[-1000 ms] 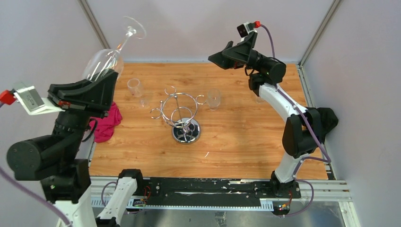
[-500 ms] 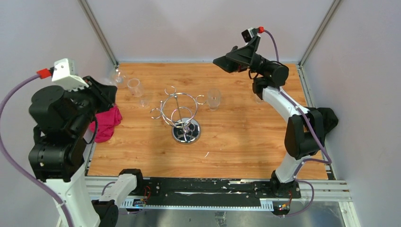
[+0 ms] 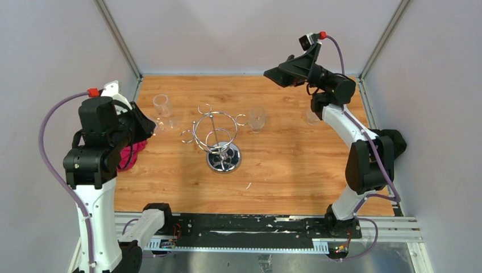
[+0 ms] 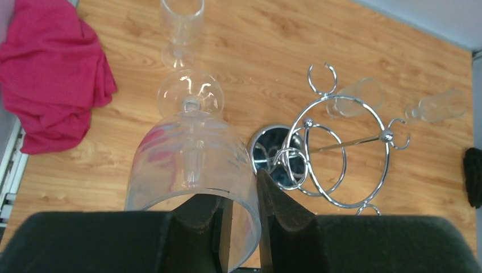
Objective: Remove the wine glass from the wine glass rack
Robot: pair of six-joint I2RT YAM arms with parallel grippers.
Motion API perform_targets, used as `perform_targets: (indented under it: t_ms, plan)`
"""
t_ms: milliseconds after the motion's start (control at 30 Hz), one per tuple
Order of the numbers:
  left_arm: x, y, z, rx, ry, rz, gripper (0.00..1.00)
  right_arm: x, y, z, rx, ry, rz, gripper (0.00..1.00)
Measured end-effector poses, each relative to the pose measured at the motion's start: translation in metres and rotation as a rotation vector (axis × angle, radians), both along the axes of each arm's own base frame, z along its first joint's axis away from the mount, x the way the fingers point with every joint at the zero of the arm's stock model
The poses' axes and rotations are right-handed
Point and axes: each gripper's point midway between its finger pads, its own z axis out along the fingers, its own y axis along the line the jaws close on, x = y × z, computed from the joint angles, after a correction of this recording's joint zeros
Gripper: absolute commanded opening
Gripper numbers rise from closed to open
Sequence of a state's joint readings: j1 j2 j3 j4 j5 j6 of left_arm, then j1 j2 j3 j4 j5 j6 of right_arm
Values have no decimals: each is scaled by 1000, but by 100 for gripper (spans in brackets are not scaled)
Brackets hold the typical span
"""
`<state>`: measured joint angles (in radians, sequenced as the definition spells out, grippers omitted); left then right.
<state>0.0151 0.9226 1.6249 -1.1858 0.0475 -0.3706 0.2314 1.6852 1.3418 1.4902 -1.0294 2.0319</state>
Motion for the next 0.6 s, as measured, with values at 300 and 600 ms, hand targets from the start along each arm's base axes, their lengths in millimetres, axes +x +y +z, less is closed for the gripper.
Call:
perform_targets:
  t_ms: [300, 600]
  plan:
    - [8, -12, -59, -38, 183, -58, 0, 1, -7, 2, -19, 9, -15, 99]
    - [0, -10, -76, -25, 230, -61, 0, 4, -5, -2, -66, 32, -29, 99]
